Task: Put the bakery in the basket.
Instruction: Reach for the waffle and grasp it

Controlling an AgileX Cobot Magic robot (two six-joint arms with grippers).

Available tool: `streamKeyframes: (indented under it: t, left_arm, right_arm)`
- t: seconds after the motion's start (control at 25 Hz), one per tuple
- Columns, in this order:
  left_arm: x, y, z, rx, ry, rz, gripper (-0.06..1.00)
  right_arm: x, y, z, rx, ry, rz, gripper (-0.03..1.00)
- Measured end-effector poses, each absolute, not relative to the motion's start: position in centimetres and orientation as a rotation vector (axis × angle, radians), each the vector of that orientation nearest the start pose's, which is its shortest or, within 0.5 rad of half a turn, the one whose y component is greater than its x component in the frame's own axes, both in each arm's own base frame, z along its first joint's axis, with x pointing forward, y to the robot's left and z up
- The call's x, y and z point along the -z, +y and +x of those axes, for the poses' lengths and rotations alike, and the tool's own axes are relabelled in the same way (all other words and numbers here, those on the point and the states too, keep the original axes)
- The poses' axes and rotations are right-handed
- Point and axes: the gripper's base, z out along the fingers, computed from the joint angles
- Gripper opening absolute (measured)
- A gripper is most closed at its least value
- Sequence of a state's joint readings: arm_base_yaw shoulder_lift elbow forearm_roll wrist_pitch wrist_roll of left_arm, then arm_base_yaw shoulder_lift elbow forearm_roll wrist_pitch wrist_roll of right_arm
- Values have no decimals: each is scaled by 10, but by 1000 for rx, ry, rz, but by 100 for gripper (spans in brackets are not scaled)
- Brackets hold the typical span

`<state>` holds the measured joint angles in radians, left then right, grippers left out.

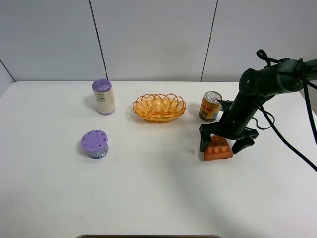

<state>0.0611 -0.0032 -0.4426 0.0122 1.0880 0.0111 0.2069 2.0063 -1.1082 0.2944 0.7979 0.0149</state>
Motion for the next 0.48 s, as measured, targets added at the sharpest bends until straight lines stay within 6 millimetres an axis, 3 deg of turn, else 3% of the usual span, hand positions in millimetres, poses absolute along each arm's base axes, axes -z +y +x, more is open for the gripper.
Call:
streamKeyframes:
  t: [0.48]
  left_arm:
    - [-259, 1, 0, -58, 2126, -54, 99]
  right_arm:
    - [-107, 87, 332, -289, 3164, 38, 96]
